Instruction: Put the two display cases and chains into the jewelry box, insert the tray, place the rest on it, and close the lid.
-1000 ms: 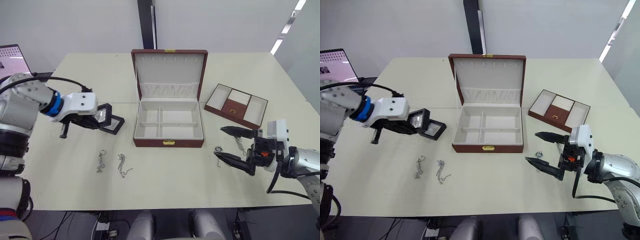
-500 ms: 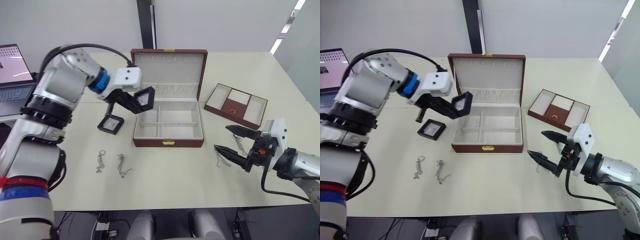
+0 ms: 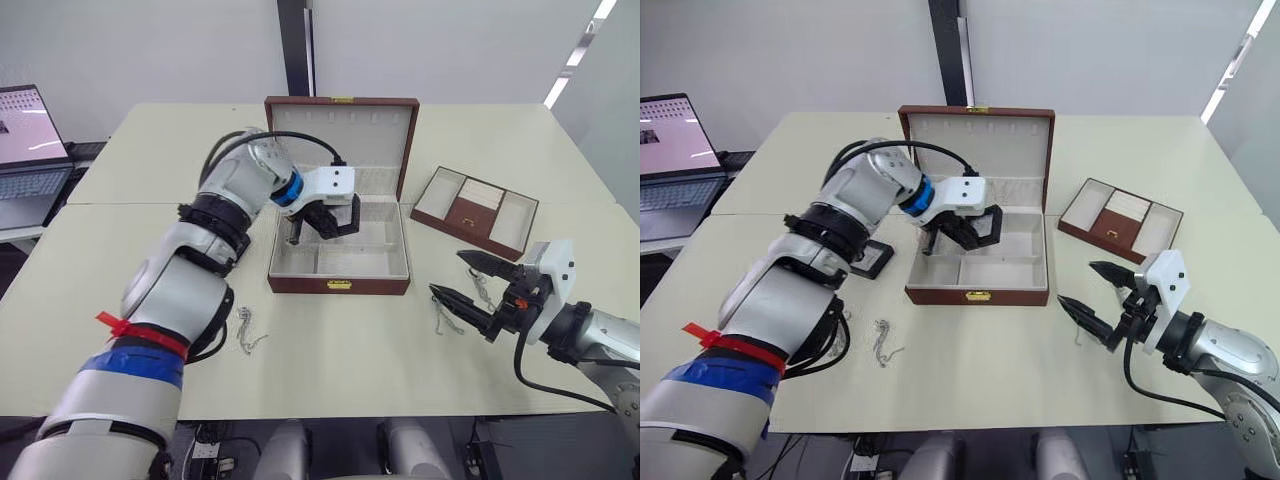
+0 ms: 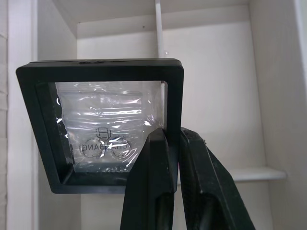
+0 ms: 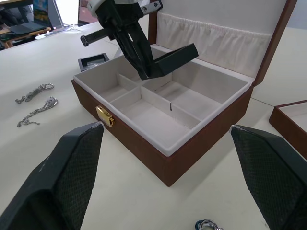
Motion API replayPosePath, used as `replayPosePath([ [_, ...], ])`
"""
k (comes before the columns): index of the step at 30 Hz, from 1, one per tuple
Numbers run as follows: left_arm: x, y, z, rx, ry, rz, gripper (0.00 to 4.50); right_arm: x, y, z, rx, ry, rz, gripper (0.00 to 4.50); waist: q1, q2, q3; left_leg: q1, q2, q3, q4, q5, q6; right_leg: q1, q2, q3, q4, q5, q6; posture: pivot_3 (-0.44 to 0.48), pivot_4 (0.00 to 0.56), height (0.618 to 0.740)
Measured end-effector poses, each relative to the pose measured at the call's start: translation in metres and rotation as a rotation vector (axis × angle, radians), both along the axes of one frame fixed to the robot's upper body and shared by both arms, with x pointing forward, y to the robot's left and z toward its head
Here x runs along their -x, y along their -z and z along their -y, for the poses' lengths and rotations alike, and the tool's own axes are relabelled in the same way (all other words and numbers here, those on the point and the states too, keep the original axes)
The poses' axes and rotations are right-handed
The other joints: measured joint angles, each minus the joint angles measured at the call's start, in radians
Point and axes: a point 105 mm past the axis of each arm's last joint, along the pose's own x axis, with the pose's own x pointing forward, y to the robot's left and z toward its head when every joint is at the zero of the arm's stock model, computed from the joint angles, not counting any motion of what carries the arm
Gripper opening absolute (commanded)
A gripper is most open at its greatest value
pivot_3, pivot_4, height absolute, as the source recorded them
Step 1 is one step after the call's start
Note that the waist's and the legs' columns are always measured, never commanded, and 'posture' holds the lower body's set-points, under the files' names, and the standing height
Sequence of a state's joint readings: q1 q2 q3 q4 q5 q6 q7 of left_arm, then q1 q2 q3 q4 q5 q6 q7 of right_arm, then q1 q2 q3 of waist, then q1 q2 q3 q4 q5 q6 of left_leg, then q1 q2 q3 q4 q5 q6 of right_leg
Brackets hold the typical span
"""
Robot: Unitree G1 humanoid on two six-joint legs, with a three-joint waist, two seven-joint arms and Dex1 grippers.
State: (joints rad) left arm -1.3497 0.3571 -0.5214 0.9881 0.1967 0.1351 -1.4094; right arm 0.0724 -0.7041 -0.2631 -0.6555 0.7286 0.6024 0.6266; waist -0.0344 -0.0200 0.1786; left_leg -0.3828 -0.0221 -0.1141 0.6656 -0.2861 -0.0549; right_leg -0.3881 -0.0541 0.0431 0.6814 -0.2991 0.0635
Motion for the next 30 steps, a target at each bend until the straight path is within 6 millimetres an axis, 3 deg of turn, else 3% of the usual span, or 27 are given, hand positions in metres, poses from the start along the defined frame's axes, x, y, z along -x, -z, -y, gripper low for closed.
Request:
replayPosePath([
  [4,-0.003,0.010,0.013,-0.015,0.006,0.019,0.02,0.003,0.002,-0.001,0.003,0.011,-0.005,4.50,-0.002,0.000,0.000,0.000,0.000,0.000,0.000,0.000,0.000,0.000,0.000,0.000,0.000,0.000,0.000,0.000,0.150,0.740],
  [12,-0.012,0.018,0.011,-0.034,-0.043,0.072,0.02,0.006,0.002,-0.002,0.006,0.025,-0.003,4.50,-0.001,0.000,0.000,0.000,0.000,0.000,0.000,0.000,0.000,0.000,0.000,0.000,0.000,0.000,0.000,0.000,0.150,0.740],
  [26,-0.013,0.020,0.012,-0.037,-0.040,0.077,0.02,0.006,0.006,0.000,0.009,0.043,-0.018,4.50,0.001,-0.001,0.000,0.000,0.000,0.000,0.000,0.000,0.000,0.000,0.000,0.000,0.000,0.000,0.000,0.000,0.150,0.740],
  [27,-0.013,0.020,0.012,-0.036,-0.040,0.078,0.62,0.006,0.006,0.000,0.009,0.043,-0.018,4.50,0.001,0.000,0.000,0.000,0.000,0.000,0.000,0.000,0.000,0.000,0.000,0.000,0.000,0.000,0.000,0.000,0.150,0.740],
  [30,-0.013,0.019,0.014,-0.020,-0.044,0.083,1.47,0.006,0.006,0.000,0.010,0.043,-0.018,4.50,0.001,0.000,0.000,0.000,0.000,0.000,0.000,0.000,0.000,0.000,0.000,0.000,0.000,0.000,0.000,0.000,0.150,0.740],
])
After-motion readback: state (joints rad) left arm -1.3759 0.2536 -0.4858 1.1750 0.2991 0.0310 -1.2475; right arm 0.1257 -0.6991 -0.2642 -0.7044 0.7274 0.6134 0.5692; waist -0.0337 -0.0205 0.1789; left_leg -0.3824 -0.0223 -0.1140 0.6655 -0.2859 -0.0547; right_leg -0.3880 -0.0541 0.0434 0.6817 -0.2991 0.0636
